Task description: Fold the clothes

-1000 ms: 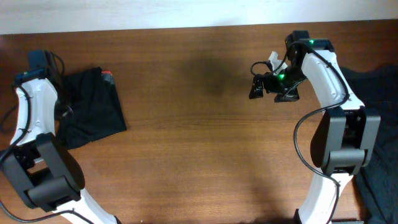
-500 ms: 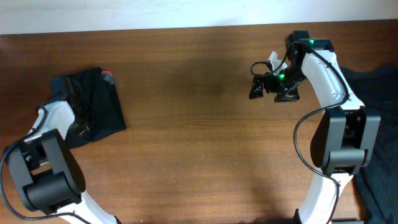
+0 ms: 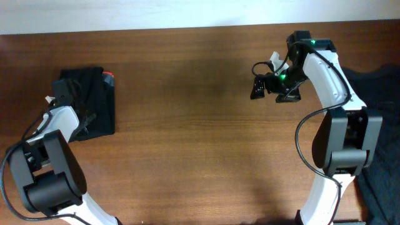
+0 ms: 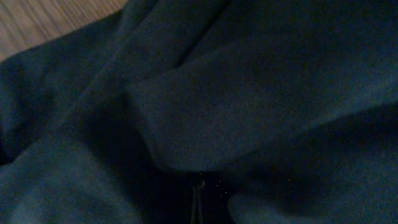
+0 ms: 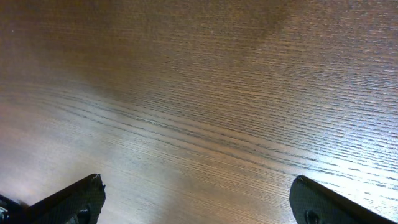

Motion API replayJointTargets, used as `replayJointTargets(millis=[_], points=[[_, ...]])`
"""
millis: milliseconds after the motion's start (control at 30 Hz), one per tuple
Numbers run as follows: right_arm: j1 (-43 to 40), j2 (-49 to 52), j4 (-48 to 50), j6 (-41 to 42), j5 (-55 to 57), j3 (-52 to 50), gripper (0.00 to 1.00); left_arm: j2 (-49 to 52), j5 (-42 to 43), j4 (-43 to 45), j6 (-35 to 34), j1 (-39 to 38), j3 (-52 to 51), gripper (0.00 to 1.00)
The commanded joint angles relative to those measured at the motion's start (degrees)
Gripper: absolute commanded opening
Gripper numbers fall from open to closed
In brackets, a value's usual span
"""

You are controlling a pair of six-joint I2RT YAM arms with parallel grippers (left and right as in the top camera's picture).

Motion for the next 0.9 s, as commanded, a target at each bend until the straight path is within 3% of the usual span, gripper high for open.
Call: replayJointTargets(millis=[0,167,267,367,567,867], points=[[-0.2,-1.51,-0.02,-0.39,0.35,0.48,0.99,1.2,-1.51,-0.15,2.6,0.11,1.57,0.01],[-0.2,-1.51,-0.02,-0.39,0.35,0.48,0.99,-1.73,0.39,-6.84,4.24,-0.52,9.68,0.01],[-0.2,-1.51,-0.02,-0.39,0.35,0.48,0.99,-3.65,9.01,-10.36,4.24,-0.81,14.82,0.02],[-0.2,-1.51,-0.02,-0.39,0.35,0.48,0.99,-4.13,16.81,-11.72,4.28,-1.75,17.38,0.09],[-0.2,-1.51,-0.02,-0.39,0.35,0.48,0.99,-1.53,17.05,-11.67,7.04,-5.51,17.0,0.0],[-0.2,-1.51,-0.02,-0.39,0.35,0.48,0.99,8.37,15.5,-10.86,9.88,-9.14,17.0,0.0]])
